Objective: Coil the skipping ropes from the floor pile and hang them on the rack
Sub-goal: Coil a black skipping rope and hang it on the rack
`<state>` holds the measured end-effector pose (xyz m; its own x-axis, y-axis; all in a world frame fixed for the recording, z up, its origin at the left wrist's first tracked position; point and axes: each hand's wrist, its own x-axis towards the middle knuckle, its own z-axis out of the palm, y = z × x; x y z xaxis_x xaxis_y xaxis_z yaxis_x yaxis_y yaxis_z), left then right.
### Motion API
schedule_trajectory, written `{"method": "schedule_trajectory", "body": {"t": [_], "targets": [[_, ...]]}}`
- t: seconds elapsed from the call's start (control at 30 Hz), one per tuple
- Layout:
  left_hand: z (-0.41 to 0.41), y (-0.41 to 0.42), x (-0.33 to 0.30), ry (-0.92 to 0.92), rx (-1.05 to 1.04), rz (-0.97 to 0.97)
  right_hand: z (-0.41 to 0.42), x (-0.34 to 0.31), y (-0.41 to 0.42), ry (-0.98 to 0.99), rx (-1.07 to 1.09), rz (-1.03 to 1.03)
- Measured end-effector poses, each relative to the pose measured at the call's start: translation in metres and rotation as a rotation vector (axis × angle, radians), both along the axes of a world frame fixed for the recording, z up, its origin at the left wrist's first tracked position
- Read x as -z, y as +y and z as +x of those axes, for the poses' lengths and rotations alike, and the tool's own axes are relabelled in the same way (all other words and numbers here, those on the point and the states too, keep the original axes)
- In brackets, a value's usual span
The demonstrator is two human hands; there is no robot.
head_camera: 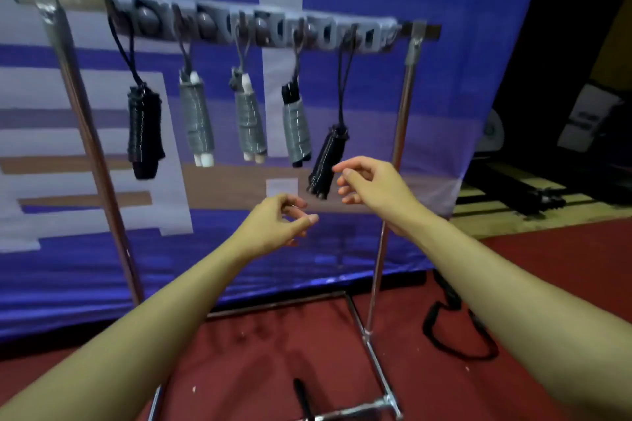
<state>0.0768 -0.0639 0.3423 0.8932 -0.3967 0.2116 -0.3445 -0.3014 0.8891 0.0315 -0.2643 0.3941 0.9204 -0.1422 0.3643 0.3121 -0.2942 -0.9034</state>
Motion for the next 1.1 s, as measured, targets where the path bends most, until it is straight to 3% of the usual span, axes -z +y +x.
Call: {"method": "schedule_trajectory", "body": {"t": [0.17, 0.3, 0.53, 0.73, 0.83, 1.0, 1.07, 1.1], "targets": [[-0.029, 0.051, 0.117, 0.11, 0.068, 0.175, -0.018, 0.144, 0.006, 0.29, -0.055, -0.024], [-0.055, 0.105, 0.241, 0.368, 0.105, 0.28, -0.043, 0.287, 0.006, 0.545, -0.099, -0.028], [-0.106, 0.149, 0.399, 0.636, 0.113, 0.365, -0.091, 0.499, -0.005, 0.881, -0.139, -0.29], [-0.11, 0.127, 0.436, 0.686, 0.176, 0.38, -0.097, 0.551, -0.012, 0.889, -0.12, -0.708], [-0.11, 0.109, 0.446, 0.699, 0.208, 0.378, -0.115, 0.57, -0.02, 0.96, -0.051, -0.754], [-0.122, 0.081, 0.46, 0.769, 0.298, 0.404, -0.151, 0.602, -0.012, 0.952, -0.289, -1.083], [-0.132, 0.072, 0.465, 0.792, 0.336, 0.435, -0.155, 0.608, -0.005, 0.889, -0.282, -1.103], [-0.135, 0.069, 0.467, 0.804, 0.349, 0.453, -0.155, 0.608, -0.002, 0.906, -0.298, -1.02]]}}
